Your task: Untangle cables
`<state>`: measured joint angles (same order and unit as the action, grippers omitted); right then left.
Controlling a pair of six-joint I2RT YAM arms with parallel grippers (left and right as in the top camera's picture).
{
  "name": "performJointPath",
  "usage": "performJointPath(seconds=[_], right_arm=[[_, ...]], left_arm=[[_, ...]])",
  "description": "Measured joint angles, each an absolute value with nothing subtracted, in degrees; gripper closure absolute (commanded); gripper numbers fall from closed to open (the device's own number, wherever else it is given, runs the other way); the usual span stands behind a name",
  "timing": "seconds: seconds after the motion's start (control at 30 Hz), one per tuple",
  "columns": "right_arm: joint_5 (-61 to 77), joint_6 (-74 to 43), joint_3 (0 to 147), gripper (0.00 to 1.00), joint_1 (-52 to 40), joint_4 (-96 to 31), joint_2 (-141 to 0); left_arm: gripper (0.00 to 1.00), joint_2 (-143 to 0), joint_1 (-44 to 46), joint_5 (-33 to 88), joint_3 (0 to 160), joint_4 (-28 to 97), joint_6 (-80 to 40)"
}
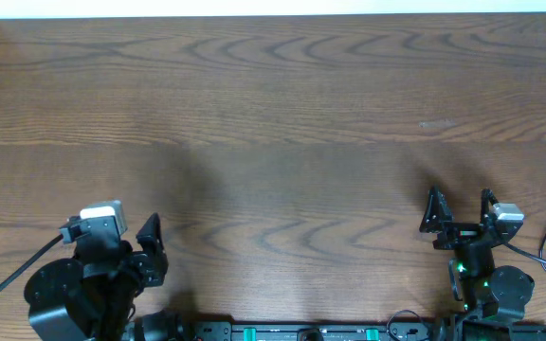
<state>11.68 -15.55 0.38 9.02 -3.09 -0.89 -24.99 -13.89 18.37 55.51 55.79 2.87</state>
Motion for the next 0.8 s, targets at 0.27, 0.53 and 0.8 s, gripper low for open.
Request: performJointPath(seconds=[0.27,0.53,0.8], right_arm=[[11.53,-15.55,0.38,0.01,9.02,-3.14,-0.95],[11.51,-15.55,0.38,0.01,9.02,-3.16,-1.02],[11.51,-15.55,0.38,0.01,9.02,-3.16,-1.02]], left_arm=[[0.38,-25.02,-13.89,28.6,43.42,46.52,-1.85],[0.33,-25.04,-13.89,32.8,30.92,40.42,-5.48],[0.01,-25.02,-13.89,32.42,30.09,41.3,-10.31]])
